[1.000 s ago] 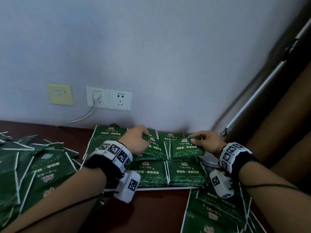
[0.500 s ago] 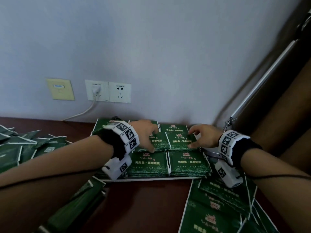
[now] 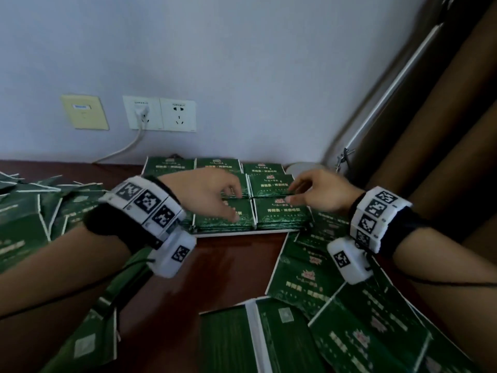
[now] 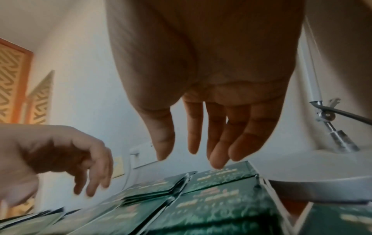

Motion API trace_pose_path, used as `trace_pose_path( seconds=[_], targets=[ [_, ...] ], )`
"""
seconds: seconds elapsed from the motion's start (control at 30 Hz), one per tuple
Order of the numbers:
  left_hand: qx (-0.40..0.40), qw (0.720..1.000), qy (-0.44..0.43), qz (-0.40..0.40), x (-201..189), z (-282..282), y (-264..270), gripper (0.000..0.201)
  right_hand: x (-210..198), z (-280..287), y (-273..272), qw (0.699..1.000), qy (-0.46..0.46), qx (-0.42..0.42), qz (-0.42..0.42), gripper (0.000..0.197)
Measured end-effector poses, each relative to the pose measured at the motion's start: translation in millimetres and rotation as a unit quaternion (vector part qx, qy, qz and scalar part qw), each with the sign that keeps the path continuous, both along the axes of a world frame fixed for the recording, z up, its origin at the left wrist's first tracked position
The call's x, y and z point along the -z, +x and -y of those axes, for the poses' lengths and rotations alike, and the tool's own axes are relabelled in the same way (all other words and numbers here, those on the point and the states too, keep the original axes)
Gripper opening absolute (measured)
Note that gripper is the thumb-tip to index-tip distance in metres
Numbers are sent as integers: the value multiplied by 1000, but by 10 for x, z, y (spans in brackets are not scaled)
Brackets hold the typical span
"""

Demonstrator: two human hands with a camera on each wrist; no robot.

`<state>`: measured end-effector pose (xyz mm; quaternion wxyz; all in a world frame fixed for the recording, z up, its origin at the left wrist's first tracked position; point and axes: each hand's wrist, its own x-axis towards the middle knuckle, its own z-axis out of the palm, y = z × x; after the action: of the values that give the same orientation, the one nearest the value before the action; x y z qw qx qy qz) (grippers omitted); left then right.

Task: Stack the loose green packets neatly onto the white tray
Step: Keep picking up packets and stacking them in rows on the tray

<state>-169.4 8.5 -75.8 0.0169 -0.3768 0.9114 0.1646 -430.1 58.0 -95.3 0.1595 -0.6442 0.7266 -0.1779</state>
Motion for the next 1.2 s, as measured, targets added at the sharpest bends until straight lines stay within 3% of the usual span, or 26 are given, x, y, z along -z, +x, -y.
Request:
trace_pose_path(
  seconds=[0.07,0.17,0.33,0.5,0.63,0.8,0.97,1.07,1.2],
  targets=[
    [38,995,91,5,32,-443,14,48,-22,-353,47,999,49,-7,-14,27],
    [86,983,137,85,150,-885,-85,56,-46,-877,90,992,119,0,-48,32],
    [130,973,104,159,278,-1227,-257,57,-36,-1723,156,976,186,56,-98,52],
    [132,960,45,242,432,-1360,-215,107,177,-2432,201,959,215,137,-122,80],
    [124,962,69,233,457,-1315,-140,113,467,-2589,309,954,204,185,-115,83],
    [130,961,99,222,508,-1186,-37,83,583,-2577,456,959,148,225,-82,78],
    [130,974,107,152,587,-1085,11,62,532,-2572,423,943,173,281,-40,99],
    [128,975,160,89,629,-996,14,33,509,-2572,388,938,173,301,-8,107],
    [139,964,224,26,572,-914,89,41,541,-2597,377,938,149,307,59,96]
  ],
)
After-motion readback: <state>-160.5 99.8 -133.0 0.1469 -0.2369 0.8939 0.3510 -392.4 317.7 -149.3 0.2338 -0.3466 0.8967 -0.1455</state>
